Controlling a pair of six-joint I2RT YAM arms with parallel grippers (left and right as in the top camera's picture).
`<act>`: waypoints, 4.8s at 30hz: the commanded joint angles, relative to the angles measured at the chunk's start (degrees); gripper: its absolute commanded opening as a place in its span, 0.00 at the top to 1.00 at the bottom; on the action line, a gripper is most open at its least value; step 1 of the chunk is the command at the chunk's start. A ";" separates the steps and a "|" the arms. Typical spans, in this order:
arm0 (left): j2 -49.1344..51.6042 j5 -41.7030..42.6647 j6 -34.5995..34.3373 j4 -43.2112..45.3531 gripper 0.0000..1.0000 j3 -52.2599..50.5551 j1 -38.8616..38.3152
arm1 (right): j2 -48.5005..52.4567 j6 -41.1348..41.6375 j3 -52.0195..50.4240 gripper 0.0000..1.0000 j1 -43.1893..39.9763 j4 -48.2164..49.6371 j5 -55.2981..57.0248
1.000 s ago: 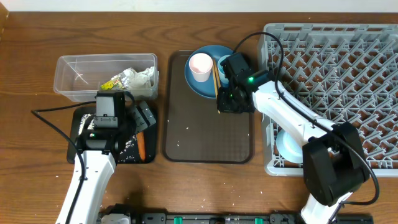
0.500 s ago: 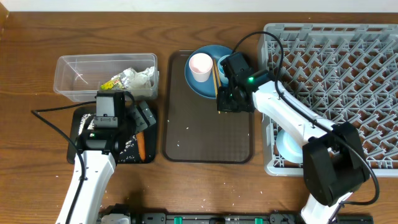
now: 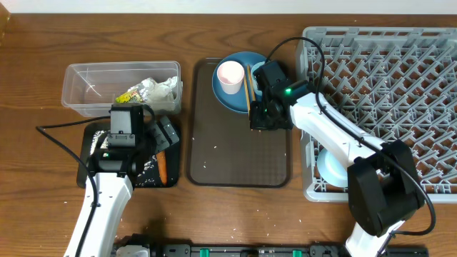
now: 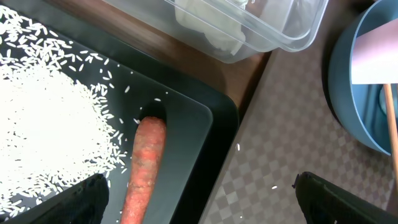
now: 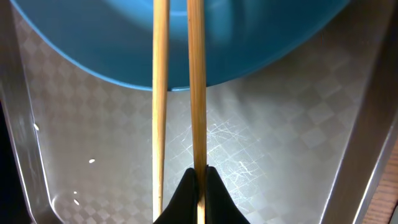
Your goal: Sort waste into correct bins and load items into the dishwasher rack
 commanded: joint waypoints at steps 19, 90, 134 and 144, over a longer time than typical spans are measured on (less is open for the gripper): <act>0.20 -0.09 0.74 0.07 0.02 0.83 0.17 | -16.15 -3.13 0.13 0.99 -0.07 -4.70 -0.83; 0.20 -0.09 0.74 0.04 0.02 0.83 0.17 | -23.96 -11.67 -9.73 0.55 -13.38 -10.01 10.23; 0.20 -0.09 0.74 0.24 0.02 0.83 0.17 | -2.19 -6.08 -2.75 0.73 4.50 6.25 2.95; 0.20 -0.09 0.74 0.24 0.02 0.83 0.17 | -2.19 -6.03 -3.15 0.82 4.55 5.55 2.99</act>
